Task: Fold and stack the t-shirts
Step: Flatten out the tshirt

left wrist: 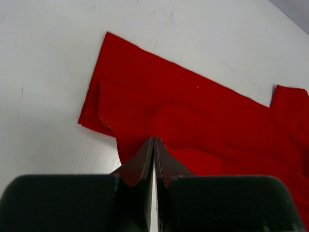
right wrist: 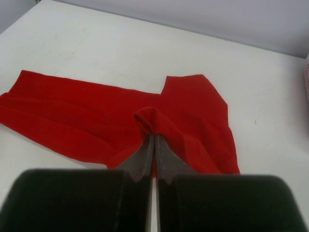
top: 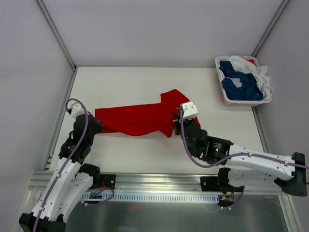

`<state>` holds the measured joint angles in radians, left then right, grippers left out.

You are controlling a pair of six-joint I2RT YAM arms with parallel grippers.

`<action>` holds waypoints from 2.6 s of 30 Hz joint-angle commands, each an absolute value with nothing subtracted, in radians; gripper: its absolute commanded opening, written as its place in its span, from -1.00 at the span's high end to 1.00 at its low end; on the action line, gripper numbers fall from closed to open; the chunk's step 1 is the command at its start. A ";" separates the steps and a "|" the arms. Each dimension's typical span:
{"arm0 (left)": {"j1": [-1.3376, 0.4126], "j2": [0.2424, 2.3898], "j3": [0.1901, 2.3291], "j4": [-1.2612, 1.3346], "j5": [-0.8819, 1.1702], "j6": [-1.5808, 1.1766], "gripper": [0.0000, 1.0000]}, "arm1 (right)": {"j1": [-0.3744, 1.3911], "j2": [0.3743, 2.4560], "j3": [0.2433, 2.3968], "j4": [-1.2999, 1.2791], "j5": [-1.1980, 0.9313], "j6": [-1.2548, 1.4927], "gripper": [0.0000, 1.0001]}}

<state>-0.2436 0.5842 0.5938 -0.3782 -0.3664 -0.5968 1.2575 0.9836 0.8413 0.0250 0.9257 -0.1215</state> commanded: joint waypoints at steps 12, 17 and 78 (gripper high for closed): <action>-0.268 0.377 0.541 -0.644 -0.252 -0.733 0.24 | 1.500 1.005 0.847 -0.127 1.192 0.109 0.45; -0.268 0.379 0.575 -0.655 -0.268 -0.721 -0.45 | 1.509 1.003 0.854 -0.137 1.221 0.095 -0.01; -0.006 1.692 1.127 -0.262 -0.439 -0.542 -0.27 | 0.109 1.835 1.454 -0.089 -0.183 0.193 -0.09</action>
<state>-0.0307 1.6562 1.0946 -0.2241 -0.4297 -0.5602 0.1429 1.8290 1.4040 -0.0994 -0.1444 0.1802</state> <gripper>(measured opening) 0.641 0.545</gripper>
